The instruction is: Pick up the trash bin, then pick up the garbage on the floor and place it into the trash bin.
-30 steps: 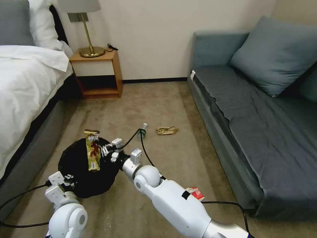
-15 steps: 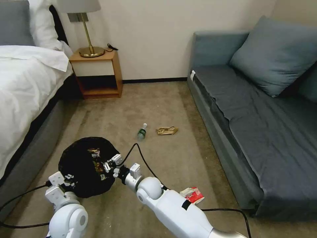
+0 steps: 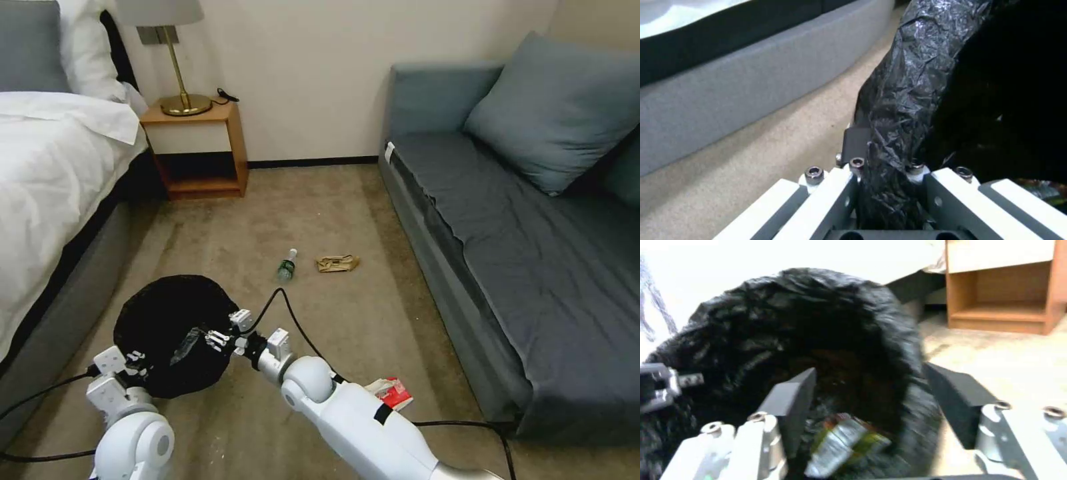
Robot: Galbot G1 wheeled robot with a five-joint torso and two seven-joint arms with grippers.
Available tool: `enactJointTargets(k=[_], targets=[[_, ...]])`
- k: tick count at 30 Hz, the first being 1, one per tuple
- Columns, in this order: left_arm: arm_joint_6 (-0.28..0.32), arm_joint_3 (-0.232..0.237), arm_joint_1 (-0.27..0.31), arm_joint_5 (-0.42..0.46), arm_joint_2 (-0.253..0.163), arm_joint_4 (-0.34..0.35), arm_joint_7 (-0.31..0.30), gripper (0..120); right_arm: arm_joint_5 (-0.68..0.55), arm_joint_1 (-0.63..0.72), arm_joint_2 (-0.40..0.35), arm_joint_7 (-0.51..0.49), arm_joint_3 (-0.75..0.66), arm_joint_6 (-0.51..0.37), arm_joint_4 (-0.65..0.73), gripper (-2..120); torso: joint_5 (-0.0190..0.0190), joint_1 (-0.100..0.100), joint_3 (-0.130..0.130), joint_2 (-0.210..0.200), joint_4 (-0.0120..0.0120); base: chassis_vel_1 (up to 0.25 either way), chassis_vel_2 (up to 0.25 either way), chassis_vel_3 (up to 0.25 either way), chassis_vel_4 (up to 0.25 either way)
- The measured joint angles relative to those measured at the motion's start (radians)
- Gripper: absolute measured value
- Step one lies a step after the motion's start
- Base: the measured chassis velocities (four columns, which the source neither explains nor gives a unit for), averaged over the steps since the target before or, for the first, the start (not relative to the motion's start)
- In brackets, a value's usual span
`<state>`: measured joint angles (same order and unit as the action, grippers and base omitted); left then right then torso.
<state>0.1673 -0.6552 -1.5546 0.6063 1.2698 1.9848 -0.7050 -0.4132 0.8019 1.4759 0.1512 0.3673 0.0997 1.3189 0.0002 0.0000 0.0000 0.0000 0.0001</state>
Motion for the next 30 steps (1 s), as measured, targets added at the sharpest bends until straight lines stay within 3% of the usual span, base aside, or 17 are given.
enactJointTargets(k=[1,4,10,14,19,26,28,30], targets=[[0.0,0.0,0.0,0.0,0.0,0.0,0.0,1,0.0,0.0,0.0,0.0,0.0,0.0,0.0,68,0.0,0.0,0.0,0.0,0.0,0.0,0.0,0.0,0.0],[0.0,-0.003,-0.007,0.008,-0.006,0.006,0.0,1,0.059,0.017,-0.126,0.03,-0.054,-0.065,0.053,83,0.0,0.0,0.0,0.0,-0.0001,0.0,0.0,0.0,0.0],[-0.001,-0.004,-0.004,0.009,-0.009,0.005,0.0,1,0.182,0.06,-0.235,0.092,-0.135,-0.085,0.052,99,0.0001,0.0,0.0,0.0,-0.0004,0.0,0.0,0.0,0.0],[-0.001,-0.001,-0.001,0.009,-0.009,-0.002,-0.001,1,0.254,0.101,-0.289,0.154,-0.192,-0.084,0.035,100,0.0003,0.0,0.0,0.0,-0.0003,0.0,0.0,0.0,0.0],[-0.002,0.009,0.008,0.0,-0.008,-0.028,-0.002,1,0.448,0.191,-0.393,0.282,-0.356,-0.03,0.02,100,0.0002,0.0,0.0,0.0,-0.0002,0.0,0.0,0.0,0.0],[0.0,0.019,0.023,-0.008,-0.006,-0.044,-0.002,1,0.525,0.256,-0.507,0.408,-0.445,0.016,0.043,100,0.0,0.0,0.0,0.0,-0.0003,0.0,0.0,0.0,0.0],[0.0,0.02,0.027,-0.009,-0.006,-0.05,-0.001,1,0.522,0.278,-0.531,0.484,-0.469,0.022,0.052,100,0.0,0.0,0.0,0.0,-0.0003,0.0,0.0,0.0,0.0],[0.0,0.02,0.027,-0.009,-0.006,-0.05,-0.001,1,0.521,0.28,-0.533,0.494,-0.472,0.022,0.053,100,0.0,0.0,0.0,0.0,-0.0003,0.0,0.0,0.0,0.0]])
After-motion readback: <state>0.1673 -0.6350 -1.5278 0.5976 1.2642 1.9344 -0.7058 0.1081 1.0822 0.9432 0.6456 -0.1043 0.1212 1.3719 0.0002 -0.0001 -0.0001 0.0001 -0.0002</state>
